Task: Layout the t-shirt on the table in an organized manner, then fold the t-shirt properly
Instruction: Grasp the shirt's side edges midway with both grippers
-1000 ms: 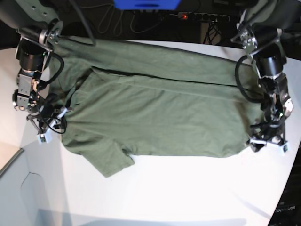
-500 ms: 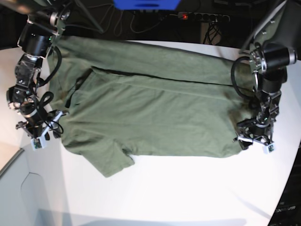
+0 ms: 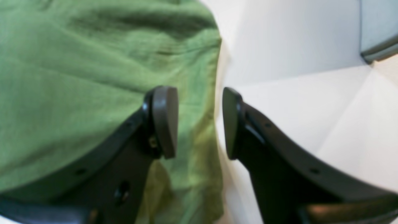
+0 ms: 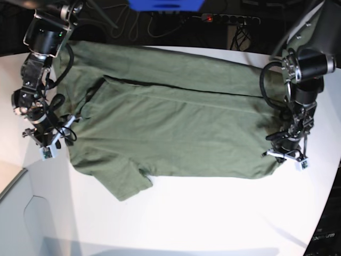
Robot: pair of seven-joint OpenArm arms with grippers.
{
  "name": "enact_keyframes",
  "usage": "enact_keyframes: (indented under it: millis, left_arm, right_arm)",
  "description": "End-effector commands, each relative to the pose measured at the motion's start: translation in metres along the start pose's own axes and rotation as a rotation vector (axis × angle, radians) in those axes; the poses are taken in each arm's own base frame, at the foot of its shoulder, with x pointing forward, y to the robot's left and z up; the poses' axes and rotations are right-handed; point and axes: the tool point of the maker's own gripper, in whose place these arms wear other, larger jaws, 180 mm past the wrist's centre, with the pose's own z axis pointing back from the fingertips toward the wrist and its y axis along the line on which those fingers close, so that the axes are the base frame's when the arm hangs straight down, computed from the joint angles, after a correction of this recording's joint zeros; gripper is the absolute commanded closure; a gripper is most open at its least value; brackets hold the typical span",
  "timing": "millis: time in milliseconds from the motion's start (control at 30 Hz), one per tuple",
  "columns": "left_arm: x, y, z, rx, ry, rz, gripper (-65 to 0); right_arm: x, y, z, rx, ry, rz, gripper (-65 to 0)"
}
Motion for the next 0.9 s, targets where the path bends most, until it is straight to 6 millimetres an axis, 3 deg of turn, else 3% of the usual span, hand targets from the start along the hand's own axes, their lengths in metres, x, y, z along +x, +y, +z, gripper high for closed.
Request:
enact_keyframes:
  millis: [0,100,167,333,500,633,867]
  left_arm:
    - [0.028,-0.014,-0.005,-0.026,-0.07,0.008,0.0]
    - [0.044,-0.025,-0.005,-0.05,-0.115,0.002,0.0]
    - [0.042,-0.038,-0.001,-0.075,-0.138,-0.003,0.0]
    - [0.046,-0.065,0.027,-0.146,-0.238,-0.057,0.0]
    - [0.03,-0.079,0.058,-0.187,-0.226,-0.097,0.0]
    - [0.014,-0.077,0.076,-0.197,-0.204,-0.123,0.0]
    - [-0.032,-0.063,0.097,-0.169,-0.107,-0.25,-0.1]
  right_arm:
    - [0.025,-0.01,0.002,-0.016,-0.074,0.009,-23.9]
    - [0.025,-0.01,0.001,-0.016,-0.074,0.008,-23.9]
    - [0.026,-0.011,0.001,-0.016,-0.076,0.008,-23.9]
    - [0.026,-0.011,0.001,-0.016,-0.076,0.008,-23.9]
    - [0.024,-0.01,0.002,-0.014,-0.072,0.007,-23.9]
    - [0.023,-0.009,0.001,-0.013,-0.071,0.006,-23.9]
    - [0.026,0.001,-0.002,0.001,-0.082,-0.009,-23.9]
